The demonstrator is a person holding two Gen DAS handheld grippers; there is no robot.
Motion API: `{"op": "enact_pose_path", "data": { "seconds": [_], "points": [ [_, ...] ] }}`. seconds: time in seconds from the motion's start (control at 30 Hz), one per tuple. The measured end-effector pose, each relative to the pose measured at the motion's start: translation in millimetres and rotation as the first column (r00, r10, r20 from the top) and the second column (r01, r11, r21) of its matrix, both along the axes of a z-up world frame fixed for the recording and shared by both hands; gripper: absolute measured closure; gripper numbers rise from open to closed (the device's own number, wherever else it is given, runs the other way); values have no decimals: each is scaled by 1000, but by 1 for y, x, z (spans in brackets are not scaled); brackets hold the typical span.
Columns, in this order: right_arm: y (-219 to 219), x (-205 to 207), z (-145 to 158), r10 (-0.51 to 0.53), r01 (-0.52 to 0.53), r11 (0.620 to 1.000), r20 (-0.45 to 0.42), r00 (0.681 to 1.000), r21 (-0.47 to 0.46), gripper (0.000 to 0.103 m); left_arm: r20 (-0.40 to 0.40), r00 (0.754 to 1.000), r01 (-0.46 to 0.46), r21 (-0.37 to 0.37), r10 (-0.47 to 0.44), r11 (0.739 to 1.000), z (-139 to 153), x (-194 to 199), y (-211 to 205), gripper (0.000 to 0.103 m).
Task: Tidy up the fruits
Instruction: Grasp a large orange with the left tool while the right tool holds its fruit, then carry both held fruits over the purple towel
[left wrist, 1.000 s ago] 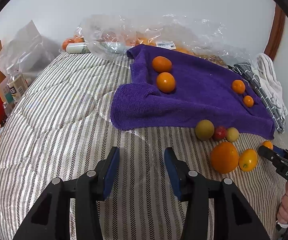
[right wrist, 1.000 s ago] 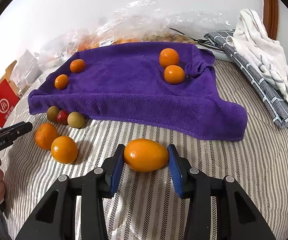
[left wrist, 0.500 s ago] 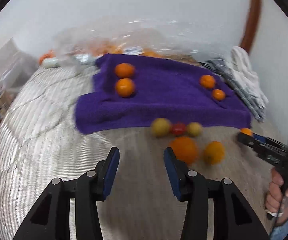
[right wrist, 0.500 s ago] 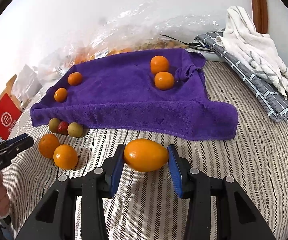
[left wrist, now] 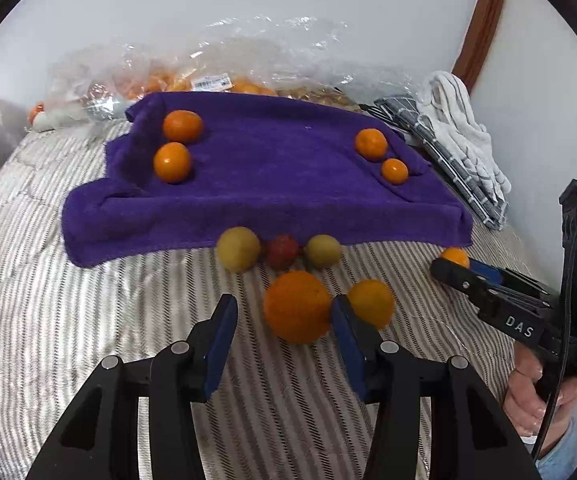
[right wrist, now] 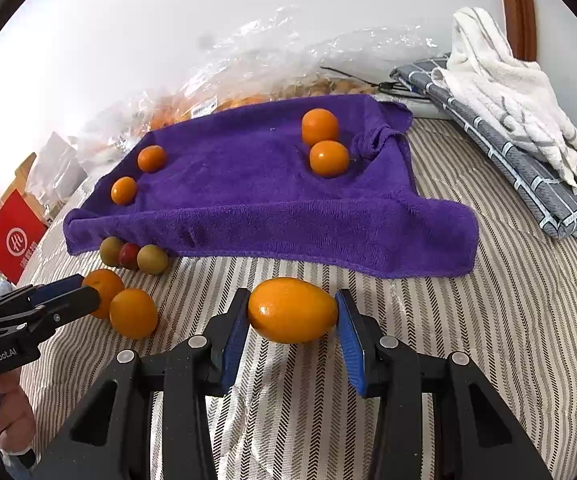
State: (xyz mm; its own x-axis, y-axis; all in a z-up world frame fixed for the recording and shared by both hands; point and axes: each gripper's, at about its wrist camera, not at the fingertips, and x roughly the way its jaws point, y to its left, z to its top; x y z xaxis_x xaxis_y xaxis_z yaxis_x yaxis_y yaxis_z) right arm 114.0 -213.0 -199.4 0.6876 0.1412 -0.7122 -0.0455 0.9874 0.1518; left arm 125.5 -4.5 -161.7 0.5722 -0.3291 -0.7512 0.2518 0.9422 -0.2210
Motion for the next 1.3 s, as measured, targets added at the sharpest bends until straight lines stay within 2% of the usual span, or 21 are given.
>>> {"op": "enact_pose_path", "data": {
  "seconds": [0.3, 0.43, 0.5, 0.53, 0.63, 0.93, 1.1, 1.2, 1.3],
  "points": [
    [-2, 0, 0, -5, 5, 1000, 4, 1000, 12, 60, -15, 1000, 1, 9, -1, 1000, -7, 2, -7, 56],
    [-3, -1, 0, -8, 8, 1000, 5, 1000, 16, 60, 0, 999, -35, 47, 35, 998, -9, 2, -9, 57],
    [-3, -1, 1, -13, 13, 1000, 6, 1000, 15, 60, 13, 999, -52, 51, 51, 997, -9, 2, -9, 60],
    [-3, -1, 1, -15, 15, 1000, 6, 1000, 15, 60, 14, 999, -48, 48, 48, 998, -9, 2, -8, 65],
    [-3, -1, 1, -14, 14, 1000, 5, 1000, 15, 60, 24, 998, -57, 50, 56, 997, -5, 1, -6, 66],
    [-1, -2, 3, -5, 4, 1000, 15, 1000, 16, 60, 42, 992, -120, -35, 121, 992, 23, -7, 26, 66],
    [-4, -3, 4, -6, 7, 998, -22, 1000, 55, 60, 61, 987, -148, -60, 152, 987, 42, -9, 46, 66],
    [-8, -9, 18, -8, 9, 996, -5, 1000, 87, 60, 90, 982, -164, -54, 168, 985, 56, -8, 55, 66],
    [-10, -10, 41, -12, 10, 998, 34, 999, 60, 60, 118, 977, -174, -58, 180, 983, 70, -1, 61, 66]
  ]
}}
